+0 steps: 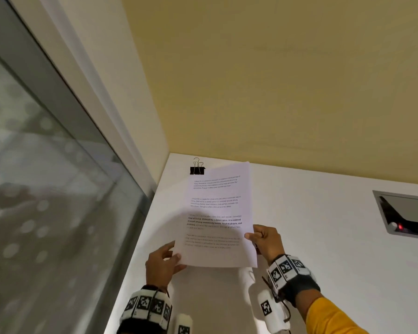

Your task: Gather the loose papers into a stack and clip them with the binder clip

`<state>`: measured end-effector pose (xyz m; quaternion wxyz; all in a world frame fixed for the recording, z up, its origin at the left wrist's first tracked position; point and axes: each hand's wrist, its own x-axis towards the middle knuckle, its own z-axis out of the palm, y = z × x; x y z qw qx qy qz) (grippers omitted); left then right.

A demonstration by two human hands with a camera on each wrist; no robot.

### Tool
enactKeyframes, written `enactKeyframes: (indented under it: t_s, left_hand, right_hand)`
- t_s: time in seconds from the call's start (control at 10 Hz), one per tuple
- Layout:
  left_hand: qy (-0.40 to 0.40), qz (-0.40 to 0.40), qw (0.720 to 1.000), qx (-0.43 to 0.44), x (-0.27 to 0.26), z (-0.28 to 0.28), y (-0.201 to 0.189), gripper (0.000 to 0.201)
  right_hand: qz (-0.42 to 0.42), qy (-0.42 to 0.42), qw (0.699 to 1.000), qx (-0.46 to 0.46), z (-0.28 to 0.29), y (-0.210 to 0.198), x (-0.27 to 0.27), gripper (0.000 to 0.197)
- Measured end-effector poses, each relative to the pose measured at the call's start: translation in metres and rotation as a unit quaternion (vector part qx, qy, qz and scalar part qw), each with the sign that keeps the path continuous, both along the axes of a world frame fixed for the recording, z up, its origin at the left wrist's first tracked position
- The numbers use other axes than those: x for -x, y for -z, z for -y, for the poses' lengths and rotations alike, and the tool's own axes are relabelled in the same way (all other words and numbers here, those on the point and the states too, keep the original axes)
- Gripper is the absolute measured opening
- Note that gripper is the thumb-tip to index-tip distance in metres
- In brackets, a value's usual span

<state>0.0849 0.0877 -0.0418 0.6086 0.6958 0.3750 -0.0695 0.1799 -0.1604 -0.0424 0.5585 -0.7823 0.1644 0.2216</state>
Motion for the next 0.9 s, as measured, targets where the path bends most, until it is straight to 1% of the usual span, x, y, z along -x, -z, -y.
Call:
enactKeyframes:
  t_s: [0.1, 0.2, 0.3, 0.4, 0.5, 0.6, 0.7, 0.8, 0.9]
  left_hand:
    - [0.003, -0.006, 1.0, -0.008, -0.014, -0.007, 0.007, 0.046]
    - [0.013, -0.007, 1.0, -0.015, -0.021, -0.011, 0.009, 0.045]
    - [0.029, -0.007, 0.998, -0.053, -0.025, -0.013, 0.011, 0.046]
    - [0.035, -0.009, 0.996, -0.084, -0.024, -0.012, 0.008, 0.048]
    - [0.052, -0.034, 0.988, -0.141, -0.02, -0.01, 0.009, 0.051]
    - [0.055, -0.046, 0.983, -0.17, -0.016, -0.009, 0.013, 0.051]
    - [0.054, -0.04, 0.982, -0.175, -0.009, -0.003, 0.013, 0.044]
    - [0.055, -0.045, 0.981, -0.181, -0.001, 0.0, 0.012, 0.042]
    - [0.058, -0.061, 0.974, -0.21, 0.016, 0.008, 0.002, 0.038]
  right_hand:
    - [-0.003, 0.022, 1.0, 0.016, -0.01, 0.009, -0.011, 0.014]
    - [0.005, 0.03, 0.999, 0.039, -0.015, 0.01, -0.015, 0.023]
    - [0.03, -0.006, 0.989, 0.144, -0.021, 0.013, -0.018, 0.04]
    - [0.026, -0.042, 0.978, 0.202, -0.023, 0.012, -0.017, 0.022]
    - [0.019, -0.048, 0.979, 0.197, -0.023, 0.012, -0.014, 0.028]
    - [0.024, -0.034, 0.986, 0.16, -0.019, 0.012, -0.012, 0.033]
    - [0.032, -0.034, 0.99, 0.131, -0.006, 0.006, -0.001, 0.037]
    - [0.048, -0.033, 0.993, 0.105, 0.008, -0.005, 0.007, 0.034]
    - [0.074, 0.014, 0.996, 0.04, 0.032, -0.022, 0.019, 0.027]
